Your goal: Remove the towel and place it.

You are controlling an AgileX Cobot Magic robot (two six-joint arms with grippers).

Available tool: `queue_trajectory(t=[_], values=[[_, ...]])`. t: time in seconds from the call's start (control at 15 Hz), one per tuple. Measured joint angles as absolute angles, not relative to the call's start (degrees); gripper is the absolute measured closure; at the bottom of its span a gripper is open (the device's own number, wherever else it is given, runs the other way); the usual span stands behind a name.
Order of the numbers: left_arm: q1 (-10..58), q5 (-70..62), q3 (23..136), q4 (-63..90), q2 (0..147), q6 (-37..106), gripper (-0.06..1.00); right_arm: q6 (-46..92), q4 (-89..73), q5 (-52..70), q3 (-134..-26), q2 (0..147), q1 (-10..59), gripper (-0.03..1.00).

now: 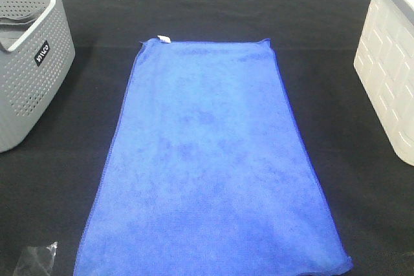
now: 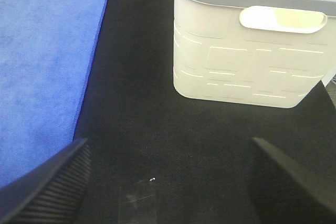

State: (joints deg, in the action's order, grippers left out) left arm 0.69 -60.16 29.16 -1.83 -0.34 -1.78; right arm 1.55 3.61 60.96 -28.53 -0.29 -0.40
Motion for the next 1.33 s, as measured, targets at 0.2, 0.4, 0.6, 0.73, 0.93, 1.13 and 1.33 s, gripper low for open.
queue_trajectory(t=[0.2, 0.4, 0.6, 0.73, 0.93, 1.13, 1.33], values=[[0.69, -60.05, 29.16, 1.15, -0.34, -1.72, 0.13, 1.55, 3.61, 60.96, -28.53, -0.29, -0.40, 0.21], [0.69, -60.05, 29.16, 2.69, -0.34, -1.49, 0.13, 1.55, 3.61, 60.96, -28.53, -0.29, -0.40, 0.21], [0.69, -60.05, 29.16, 2.69, -0.34, -1.49, 0.13, 1.49, 3.61, 60.96, -28.53, -0.29, -0.40, 0.21], [0.69, -60.05, 29.16, 2.69, -0.34, -1.43, 0.13, 1.49, 3.61, 60.96, -28.53, -0.29, -0.40, 0.21], [0.69, -60.05, 29.16, 2.69, -0.34, -1.43, 0.13, 1.49, 3.61, 60.96, -28.53, -0.29, -0.40, 0.21], [0.69, -60.05, 29.16, 2.69, -0.34, -1.43, 0.13, 1.49, 3.61, 60.96, -28.53, -0.29, -0.40, 0.21], [0.69, -60.05, 29.16, 2.69, -0.34, -1.32, 0.13, 1.49, 3.61, 60.96, -28.53, -0.29, -0.40, 0.21]])
